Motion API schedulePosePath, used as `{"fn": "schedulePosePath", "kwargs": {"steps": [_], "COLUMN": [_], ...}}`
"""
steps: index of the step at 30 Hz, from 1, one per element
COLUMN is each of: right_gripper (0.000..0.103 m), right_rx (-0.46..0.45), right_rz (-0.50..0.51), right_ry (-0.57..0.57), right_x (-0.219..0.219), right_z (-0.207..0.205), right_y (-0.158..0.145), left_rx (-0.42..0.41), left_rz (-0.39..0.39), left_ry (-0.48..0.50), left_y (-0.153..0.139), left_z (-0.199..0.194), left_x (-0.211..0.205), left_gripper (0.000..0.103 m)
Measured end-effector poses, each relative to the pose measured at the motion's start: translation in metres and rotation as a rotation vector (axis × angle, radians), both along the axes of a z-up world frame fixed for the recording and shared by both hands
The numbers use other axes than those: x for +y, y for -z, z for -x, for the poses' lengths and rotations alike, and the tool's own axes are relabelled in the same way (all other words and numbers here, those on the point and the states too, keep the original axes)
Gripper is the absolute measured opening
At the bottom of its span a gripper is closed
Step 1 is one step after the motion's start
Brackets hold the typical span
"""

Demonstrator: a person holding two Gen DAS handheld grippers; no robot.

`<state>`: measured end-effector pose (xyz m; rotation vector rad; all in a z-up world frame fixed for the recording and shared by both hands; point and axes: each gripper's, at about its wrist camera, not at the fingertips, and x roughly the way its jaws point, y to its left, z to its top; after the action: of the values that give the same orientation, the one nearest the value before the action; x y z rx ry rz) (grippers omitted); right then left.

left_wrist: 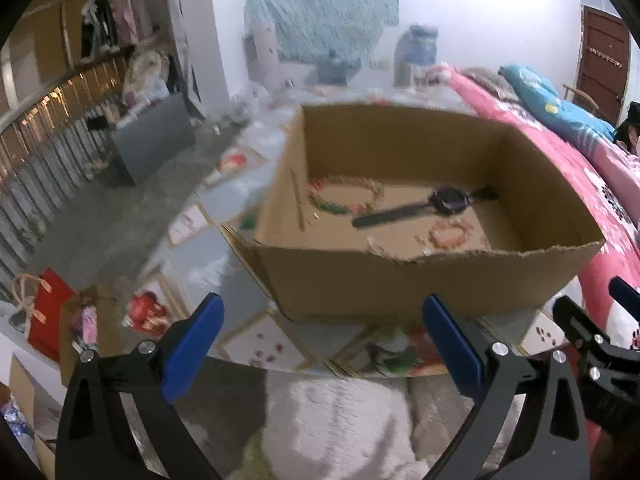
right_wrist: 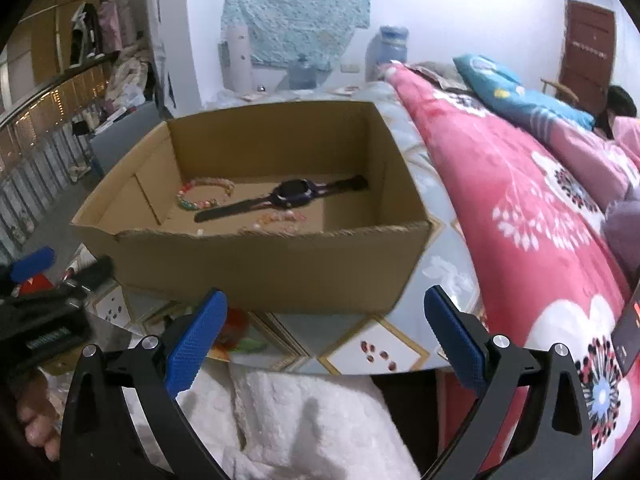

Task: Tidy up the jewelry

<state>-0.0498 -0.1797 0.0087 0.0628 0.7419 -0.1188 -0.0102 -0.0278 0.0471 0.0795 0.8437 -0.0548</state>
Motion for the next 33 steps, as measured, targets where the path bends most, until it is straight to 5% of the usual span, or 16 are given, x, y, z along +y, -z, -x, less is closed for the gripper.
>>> {"fn": "schedulePosePath", "kwargs": {"steps": [9,33], "right_gripper": [0.095,0.095], "right_rx": [0.074,0.144], "right_rz": [-0.09,-0.057], "right_ry": [0.021,0.026], "right_x": [-0.007,-0.007], "right_z": [-0.016,-0.029], "right_y": [0.007,0.021], "left_rx": [0.074,0.115], "left_rz": [-0.018,-0.014], "left_ry": [0.021,0.006], "left_y": [0.013,0.02], "left_z": [-0.009,-0.016], "left_x": [-0.013,-0.013], "left_gripper": [0.097,0.097]}}
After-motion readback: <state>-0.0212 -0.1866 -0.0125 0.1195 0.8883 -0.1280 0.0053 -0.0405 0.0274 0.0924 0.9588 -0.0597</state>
